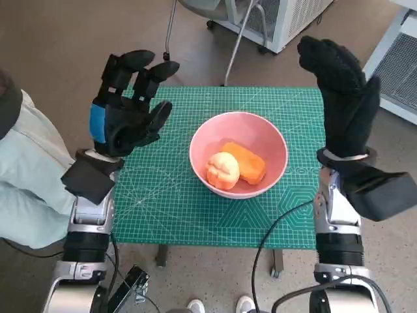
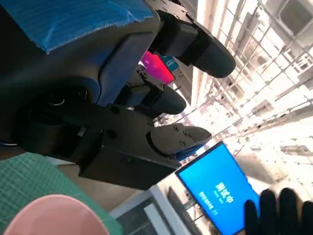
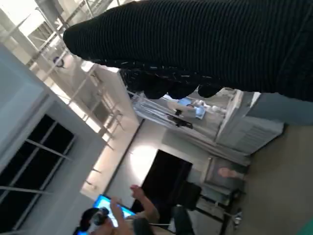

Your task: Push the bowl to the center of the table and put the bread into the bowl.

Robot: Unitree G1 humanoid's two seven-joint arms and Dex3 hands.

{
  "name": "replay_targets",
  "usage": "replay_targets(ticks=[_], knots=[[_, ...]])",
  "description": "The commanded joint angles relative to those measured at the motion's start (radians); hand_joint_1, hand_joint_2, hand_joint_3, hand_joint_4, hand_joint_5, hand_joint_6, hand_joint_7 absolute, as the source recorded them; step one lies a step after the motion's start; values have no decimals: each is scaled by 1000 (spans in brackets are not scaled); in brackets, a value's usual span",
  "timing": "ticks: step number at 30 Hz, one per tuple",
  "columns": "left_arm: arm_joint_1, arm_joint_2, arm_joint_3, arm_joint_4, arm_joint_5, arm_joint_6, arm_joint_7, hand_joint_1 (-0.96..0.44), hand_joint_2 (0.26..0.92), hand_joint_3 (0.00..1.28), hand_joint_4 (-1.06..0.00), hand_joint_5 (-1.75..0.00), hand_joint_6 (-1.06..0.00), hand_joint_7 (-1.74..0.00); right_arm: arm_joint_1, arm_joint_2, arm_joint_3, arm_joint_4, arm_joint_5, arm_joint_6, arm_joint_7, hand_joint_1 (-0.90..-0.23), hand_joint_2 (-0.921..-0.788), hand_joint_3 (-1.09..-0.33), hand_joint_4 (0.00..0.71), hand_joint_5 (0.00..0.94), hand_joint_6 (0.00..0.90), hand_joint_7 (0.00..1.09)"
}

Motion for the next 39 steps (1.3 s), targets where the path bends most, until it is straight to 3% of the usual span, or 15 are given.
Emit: replay_targets(ticks=[1, 6, 20, 39], knots=[[-27, -19, 20, 3, -43, 0, -1, 12, 696, 701, -72, -1067, -112, -1124, 3, -6, 6, 13, -19, 21, -14, -511, -921, -585, 404, 9, 97, 743], [-42, -29, 20, 21, -53, 1, -3, 3, 711, 679, -71, -1066, -99, -1136, 5, -13, 6, 14, -21, 29, -15, -514, -921, -582, 404, 9, 100, 738], [-59, -32, 8, 85, -21, -14, 6, -53, 830, 413, -142, -892, -212, -725, 9, -12, 4, 26, -12, 39, -10, -521, -921, -571, 405, 8, 110, 728], [-84, -57, 0, 208, 26, -128, 61, -64, 872, 317, -228, -573, -221, -570, 13, -5, 1, 90, 10, 9, 16, -506, -921, -565, 401, 4, 117, 729]])
